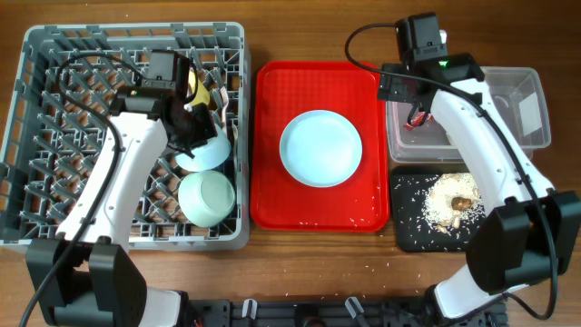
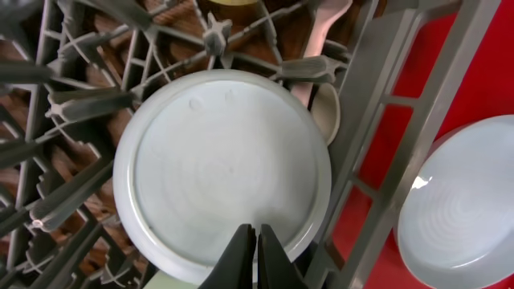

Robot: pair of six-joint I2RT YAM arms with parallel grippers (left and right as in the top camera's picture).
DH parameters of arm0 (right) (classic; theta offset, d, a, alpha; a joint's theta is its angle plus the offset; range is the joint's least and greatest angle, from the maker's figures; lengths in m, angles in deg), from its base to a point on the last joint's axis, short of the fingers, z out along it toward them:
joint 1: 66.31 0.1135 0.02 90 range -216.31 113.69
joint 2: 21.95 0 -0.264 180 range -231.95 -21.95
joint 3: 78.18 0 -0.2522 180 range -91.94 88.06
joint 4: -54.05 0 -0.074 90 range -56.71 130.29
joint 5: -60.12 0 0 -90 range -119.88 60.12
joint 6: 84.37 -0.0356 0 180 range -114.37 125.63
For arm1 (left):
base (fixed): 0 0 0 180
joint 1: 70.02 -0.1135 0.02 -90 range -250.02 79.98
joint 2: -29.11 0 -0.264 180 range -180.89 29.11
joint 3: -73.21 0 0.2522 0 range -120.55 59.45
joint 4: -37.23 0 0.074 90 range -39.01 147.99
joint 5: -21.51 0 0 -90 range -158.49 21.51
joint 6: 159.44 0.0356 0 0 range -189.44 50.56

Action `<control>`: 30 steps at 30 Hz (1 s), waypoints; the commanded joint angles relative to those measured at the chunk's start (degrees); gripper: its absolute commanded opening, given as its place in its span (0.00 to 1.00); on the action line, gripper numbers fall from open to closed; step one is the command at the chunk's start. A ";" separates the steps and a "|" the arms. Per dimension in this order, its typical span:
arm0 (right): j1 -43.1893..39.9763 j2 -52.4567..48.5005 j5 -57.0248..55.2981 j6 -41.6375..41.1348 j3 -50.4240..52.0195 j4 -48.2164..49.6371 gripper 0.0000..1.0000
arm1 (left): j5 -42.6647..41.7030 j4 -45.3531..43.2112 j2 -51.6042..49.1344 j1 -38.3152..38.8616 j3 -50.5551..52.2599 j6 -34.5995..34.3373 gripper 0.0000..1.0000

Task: Sort waste into correct bins and load items into the dishwasher rack

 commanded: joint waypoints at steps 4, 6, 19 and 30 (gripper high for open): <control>-0.13 0.39 -1.11 0.68 -0.33 0.15 1.00 | 1.05 0.15 -0.52 -0.11 3.85 -0.17 0.04; -0.13 0.39 -1.14 0.70 -0.33 0.15 1.00 | 1.07 -0.59 -0.52 -0.11 6.16 -0.17 0.04; -0.13 0.39 -1.14 0.66 -0.33 0.13 1.00 | 0.98 -2.89 10.91 -0.11 4.42 -1.27 0.04; -0.13 0.39 -1.11 0.68 -0.33 0.13 1.00 | -11.17 -2.08 13.73 4.68 4.66 -2.34 0.10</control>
